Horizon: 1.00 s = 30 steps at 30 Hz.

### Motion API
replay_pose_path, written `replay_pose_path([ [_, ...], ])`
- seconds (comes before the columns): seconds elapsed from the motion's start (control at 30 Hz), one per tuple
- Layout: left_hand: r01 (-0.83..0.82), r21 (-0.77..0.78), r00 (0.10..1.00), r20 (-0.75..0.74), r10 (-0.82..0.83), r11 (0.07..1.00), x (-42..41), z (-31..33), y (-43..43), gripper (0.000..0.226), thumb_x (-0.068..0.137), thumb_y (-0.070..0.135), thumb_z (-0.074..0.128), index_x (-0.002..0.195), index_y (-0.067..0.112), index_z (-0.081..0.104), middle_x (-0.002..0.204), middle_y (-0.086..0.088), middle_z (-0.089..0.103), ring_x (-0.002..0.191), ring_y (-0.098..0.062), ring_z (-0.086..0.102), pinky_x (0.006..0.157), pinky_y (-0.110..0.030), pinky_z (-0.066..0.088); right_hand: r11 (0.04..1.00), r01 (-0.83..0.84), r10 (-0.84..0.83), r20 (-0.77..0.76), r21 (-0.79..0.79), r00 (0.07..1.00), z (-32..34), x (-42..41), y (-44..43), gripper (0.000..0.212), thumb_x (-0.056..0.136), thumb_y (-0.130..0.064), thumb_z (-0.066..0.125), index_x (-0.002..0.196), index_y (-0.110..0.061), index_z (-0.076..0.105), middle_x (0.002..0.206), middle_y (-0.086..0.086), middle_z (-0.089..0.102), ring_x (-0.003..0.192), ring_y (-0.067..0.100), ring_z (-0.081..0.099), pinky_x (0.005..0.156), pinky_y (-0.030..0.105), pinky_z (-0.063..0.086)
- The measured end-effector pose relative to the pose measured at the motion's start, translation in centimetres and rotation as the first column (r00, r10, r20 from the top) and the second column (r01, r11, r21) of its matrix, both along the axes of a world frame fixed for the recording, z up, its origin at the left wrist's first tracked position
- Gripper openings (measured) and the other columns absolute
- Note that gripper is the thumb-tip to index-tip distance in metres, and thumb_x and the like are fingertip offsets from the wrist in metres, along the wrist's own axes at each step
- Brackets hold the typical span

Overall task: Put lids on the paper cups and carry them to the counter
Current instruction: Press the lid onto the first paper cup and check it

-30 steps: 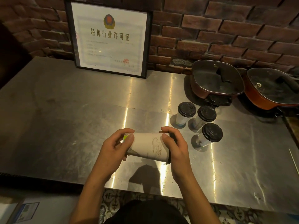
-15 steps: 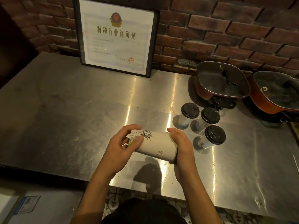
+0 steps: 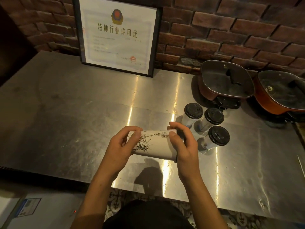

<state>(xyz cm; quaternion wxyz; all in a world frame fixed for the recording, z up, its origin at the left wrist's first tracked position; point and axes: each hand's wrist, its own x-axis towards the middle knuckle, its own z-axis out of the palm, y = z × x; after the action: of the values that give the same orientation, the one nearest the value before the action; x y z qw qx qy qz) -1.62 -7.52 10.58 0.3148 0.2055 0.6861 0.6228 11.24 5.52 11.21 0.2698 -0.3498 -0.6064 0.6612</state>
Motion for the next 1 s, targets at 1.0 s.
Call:
replay_pose_path([
  [1.0,0.044,-0.030,0.993,-0.111,-0.047,0.999,0.5,0.3,1.0,0.028,0.088,0.048,0.071,0.111,0.032,0.068,0.108,0.007,0.073,0.106,-0.021,0.069,0.072,-0.029,0.062,0.986,0.036,-0.056,-0.115,-0.162,0.992,-1.0,0.8,0.8,0.052,0.076,-0.055,0.059,0.119,-0.026,0.062,0.113,0.004,0.067,0.105,0.026,0.070,0.061,0.027,0.058],
])
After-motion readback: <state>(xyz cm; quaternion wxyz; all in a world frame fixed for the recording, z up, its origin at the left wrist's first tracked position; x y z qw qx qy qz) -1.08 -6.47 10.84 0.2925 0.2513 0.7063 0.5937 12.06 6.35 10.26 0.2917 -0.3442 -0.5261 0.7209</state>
